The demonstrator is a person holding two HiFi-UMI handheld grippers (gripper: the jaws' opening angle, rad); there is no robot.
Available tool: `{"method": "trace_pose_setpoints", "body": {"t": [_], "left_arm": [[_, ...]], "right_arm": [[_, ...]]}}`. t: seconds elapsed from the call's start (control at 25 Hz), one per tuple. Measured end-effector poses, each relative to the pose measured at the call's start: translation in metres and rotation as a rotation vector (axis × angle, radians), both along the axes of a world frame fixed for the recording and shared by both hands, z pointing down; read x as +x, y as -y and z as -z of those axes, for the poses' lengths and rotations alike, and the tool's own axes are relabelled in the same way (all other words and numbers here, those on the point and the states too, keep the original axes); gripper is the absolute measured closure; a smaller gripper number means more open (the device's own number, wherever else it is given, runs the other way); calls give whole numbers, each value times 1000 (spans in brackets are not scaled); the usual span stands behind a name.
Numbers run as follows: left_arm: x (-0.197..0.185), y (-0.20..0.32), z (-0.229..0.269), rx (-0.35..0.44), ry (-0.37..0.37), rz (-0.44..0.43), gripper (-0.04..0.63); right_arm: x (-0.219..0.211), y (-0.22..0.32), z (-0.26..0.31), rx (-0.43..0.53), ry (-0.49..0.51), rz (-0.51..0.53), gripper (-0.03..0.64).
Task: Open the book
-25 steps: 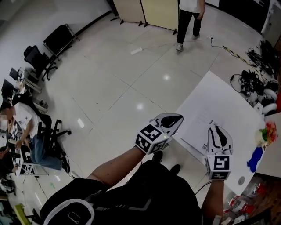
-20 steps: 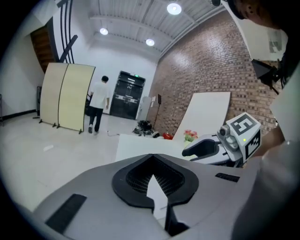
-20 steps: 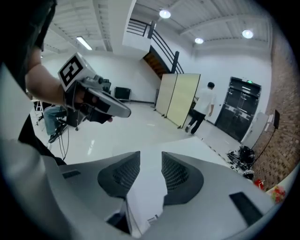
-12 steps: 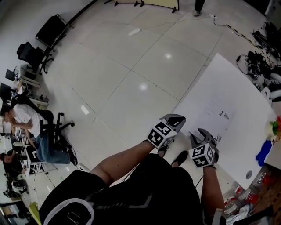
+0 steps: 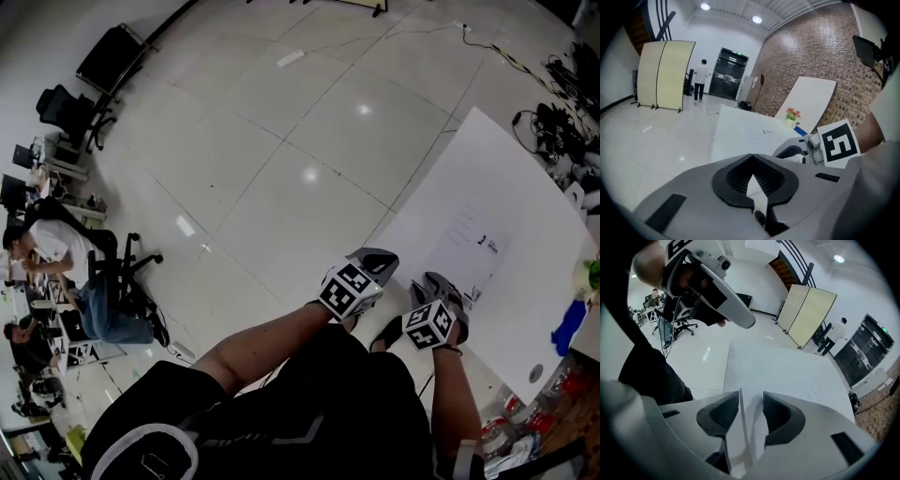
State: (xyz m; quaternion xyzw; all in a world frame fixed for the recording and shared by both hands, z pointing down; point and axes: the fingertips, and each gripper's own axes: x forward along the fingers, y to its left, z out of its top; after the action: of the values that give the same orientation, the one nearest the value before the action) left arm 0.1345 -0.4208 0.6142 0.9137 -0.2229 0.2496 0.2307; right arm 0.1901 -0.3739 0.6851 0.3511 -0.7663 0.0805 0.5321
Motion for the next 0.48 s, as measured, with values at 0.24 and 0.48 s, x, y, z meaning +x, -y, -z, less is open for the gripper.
{"method": "trace_pose_setpoints", "body": {"t": [0.24, 0.48], "left_arm": [[2, -4, 4, -7, -16, -27, 597], [6, -5, 3, -9, -23, -39, 597]], "right_arm": [[1, 3, 2, -27, 3, -24, 491], [0, 0, 2, -53, 42, -34, 522]]}}
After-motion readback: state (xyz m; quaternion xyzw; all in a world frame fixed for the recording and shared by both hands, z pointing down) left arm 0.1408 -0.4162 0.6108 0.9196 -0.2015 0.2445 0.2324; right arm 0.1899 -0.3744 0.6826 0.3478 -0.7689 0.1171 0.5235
